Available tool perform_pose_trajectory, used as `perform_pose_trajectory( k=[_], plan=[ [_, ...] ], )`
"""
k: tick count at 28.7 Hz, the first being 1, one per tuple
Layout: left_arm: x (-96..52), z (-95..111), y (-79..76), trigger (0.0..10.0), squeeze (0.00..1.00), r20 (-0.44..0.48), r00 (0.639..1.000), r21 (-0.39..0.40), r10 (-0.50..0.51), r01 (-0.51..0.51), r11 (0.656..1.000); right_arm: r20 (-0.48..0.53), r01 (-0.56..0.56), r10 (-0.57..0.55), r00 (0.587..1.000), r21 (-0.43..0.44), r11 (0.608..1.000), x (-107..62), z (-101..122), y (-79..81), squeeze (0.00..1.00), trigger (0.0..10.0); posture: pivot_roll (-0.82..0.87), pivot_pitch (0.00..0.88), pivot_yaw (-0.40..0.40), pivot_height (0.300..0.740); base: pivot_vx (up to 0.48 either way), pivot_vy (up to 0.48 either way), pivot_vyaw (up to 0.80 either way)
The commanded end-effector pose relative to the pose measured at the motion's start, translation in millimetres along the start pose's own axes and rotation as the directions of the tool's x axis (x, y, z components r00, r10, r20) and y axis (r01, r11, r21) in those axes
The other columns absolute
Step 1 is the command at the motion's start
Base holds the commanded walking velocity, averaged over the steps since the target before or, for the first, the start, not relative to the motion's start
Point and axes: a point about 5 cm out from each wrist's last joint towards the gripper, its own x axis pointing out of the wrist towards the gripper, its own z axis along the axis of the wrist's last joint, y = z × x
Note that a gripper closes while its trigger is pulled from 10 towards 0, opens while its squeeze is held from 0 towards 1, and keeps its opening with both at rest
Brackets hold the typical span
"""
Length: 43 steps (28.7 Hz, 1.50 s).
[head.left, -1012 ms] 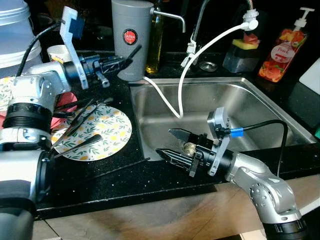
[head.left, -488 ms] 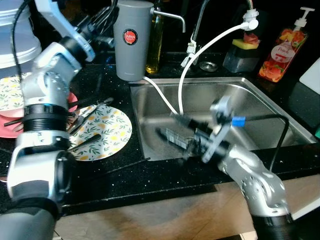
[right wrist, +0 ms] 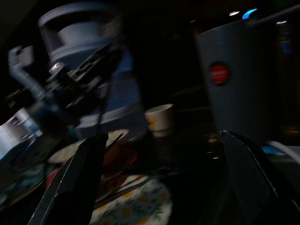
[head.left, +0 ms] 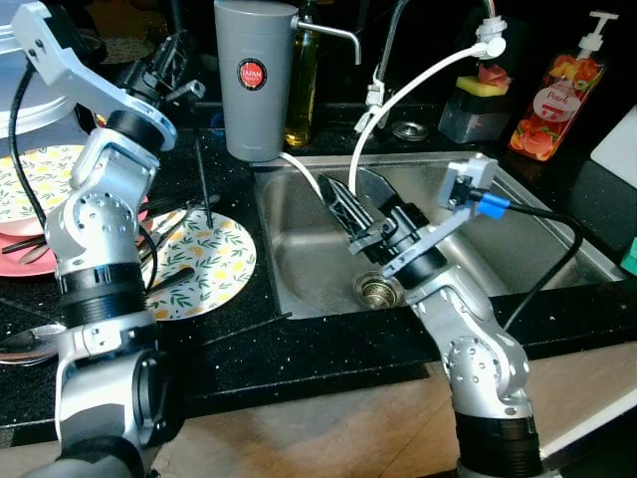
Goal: Kitchen organization
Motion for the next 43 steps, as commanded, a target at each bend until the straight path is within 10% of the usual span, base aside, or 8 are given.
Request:
perform_pose_trajectory(
  k=[1,3,8,12,16,17,18,43],
  plan=[
    [-0.2,0,-9.5,0.0,0.00,0.002,0.999,-0.049,-0.054,0.054,0.997,-0.010,-0.056,0.056,0.998,-0.018,0.998,3.3,3,8.5,1.00,10.0,0.00,0.105,-0.036,0.740,0.000,0.000,0.00],
    [-3.0,-3,-21.2,0.0,0.00,-0.029,0.985,-0.189,-0.171,0.163,0.968,-0.025,-0.127,0.126,0.992,-0.022,0.992,7.2,3,17.5,0.00,10.0,0.00,0.106,-0.034,0.740,0.000,0.000,0.00],
    [-11.5,-8,-31.5,0.0,0.00,-0.090,0.954,-0.253,-0.285,0.255,0.933,-0.035,-0.190,0.189,0.981,-0.040,0.981,9.2,8,22.9,0.00,10.0,-0.01,0.108,-0.036,0.740,0.000,0.000,0.00],
    [-17.9,-13,-30.0,0.0,0.00,-0.121,0.942,-0.272,-0.314,0.272,0.923,-0.066,-0.261,0.258,0.964,-0.032,0.965,7.6,10,25.7,1.00,10.0,-0.01,0.110,-0.037,0.740,0.000,0.000,0.00],
    [-22.4,-18,-29.3,0.0,0.00,-0.162,0.929,-0.277,-0.332,0.280,0.919,-0.153,-0.352,0.344,0.926,-0.030,0.935,3.3,5,32.5,1.00,10.0,-0.02,0.111,-0.037,0.740,0.000,0.000,0.00],
    [-22.7,-19,-30.7,0.0,0.00,-0.161,0.925,-0.293,-0.344,0.288,0.912,-0.167,-0.361,0.352,0.921,-0.026,0.932,2.7,3,33.8,0.11,10.0,-0.02,0.111,-0.038,0.740,0.000,0.000,0.00],
    [-22.7,-20,-32.4,0.0,0.00,-0.159,0.921,-0.307,-0.357,0.298,0.904,-0.171,-0.362,0.353,0.920,-0.023,0.932,2.8,1,34.6,0.00,10.0,-0.02,0.111,-0.038,0.740,0.000,0.000,0.00],
    [-21.1,-33,-53.2,0.0,0.00,-0.125,0.886,-0.369,-0.446,0.376,0.850,-0.182,-0.334,0.347,0.920,0.100,0.937,7.7,-13,42.6,0.00,10.0,-0.02,0.115,-0.039,0.740,0.000,0.000,0.00]
  ],
)
